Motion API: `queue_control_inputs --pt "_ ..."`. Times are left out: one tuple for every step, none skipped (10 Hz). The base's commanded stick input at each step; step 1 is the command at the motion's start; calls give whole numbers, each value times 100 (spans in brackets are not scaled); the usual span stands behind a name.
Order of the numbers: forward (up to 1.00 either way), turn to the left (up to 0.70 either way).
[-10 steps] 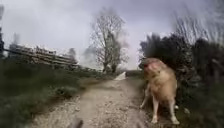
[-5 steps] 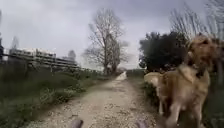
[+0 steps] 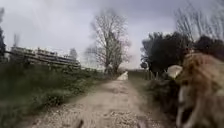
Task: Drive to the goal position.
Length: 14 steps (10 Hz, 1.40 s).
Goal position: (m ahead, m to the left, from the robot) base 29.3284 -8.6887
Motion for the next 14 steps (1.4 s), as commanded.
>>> queue_control_inputs --pt "31 0" --pt "67 0" --pt "85 0" --pt "85 0" --pt "85 0" --pt "85 0" --pt "85 0" --pt "85 0" --pt "85 0" --pt "85 0" --pt "7 0" --pt "0 0" --pt "0 0" --pt "5 0"
